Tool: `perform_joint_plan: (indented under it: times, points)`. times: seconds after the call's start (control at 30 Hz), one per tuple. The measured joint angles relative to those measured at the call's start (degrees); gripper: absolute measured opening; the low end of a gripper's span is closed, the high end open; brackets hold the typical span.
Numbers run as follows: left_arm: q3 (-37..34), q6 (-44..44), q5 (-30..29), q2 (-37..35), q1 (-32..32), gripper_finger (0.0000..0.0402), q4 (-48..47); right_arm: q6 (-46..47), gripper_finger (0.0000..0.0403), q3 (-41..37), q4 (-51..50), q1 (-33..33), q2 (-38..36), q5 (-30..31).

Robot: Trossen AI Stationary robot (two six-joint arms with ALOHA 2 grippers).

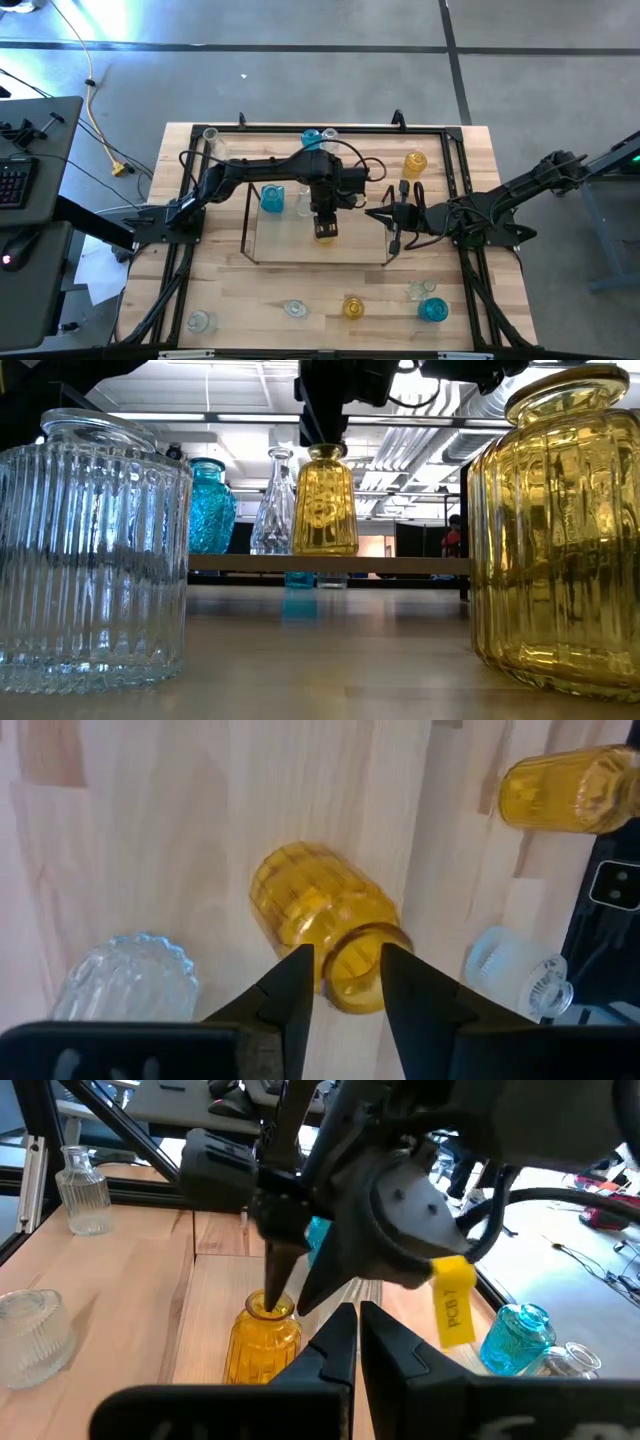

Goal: Sort vases onto shelf
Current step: Put the bottom left yellow vase on the shelf

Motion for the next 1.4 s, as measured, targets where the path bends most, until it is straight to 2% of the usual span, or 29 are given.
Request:
perform_joint_plan:
  times: [0.27, 0.57, 0.67, 1.0, 1.13, 1.27, 1.4]
  points:
    - [-0.06, 0.44, -2.37, -0.18, -0.40, 0.0109, -1.31, 0.00, 0.0000, 0.00, 0.01, 0.00, 0.00, -0.01]
    - [-0.06, 0.55, -3.53, -3.93, -0.51, 0.0108, -0.10, 0.00, 0.0000, 0.00, 0.05, -0.01, 0.00, -0.01]
    - [-0.06, 1.74, -6.83, -5.40, -1.10, 0.0103, 0.51, 0.00, 0.0000, 0.00, 0.02, 0.00, 0.00, 0.00]
    - [-0.06, 6.91, -14.57, -11.18, -8.13, 0.0036, 4.55, 0.10, 0.0000, 0.00, -0.46, 0.00, 0.00, -0.02]
    - [-0.12, 8.42, -15.09, -12.00, -11.89, 0.0005, 7.08, 0.49, 0.0000, 0.00, -0.47, -0.01, 0.00, -0.02]
    - [-3.90, 8.13, -16.34, -12.78, -14.99, 0.0004, 10.53, 0.99, 0.0000, 0.00, -0.51, -0.02, 0.00, -0.02]
    - [-12.47, 8.13, -16.50, -15.86, -17.44, 0.0001, 19.58, 1.06, 0.0000, 0.00, -0.49, -0.02, 0.02, -0.02]
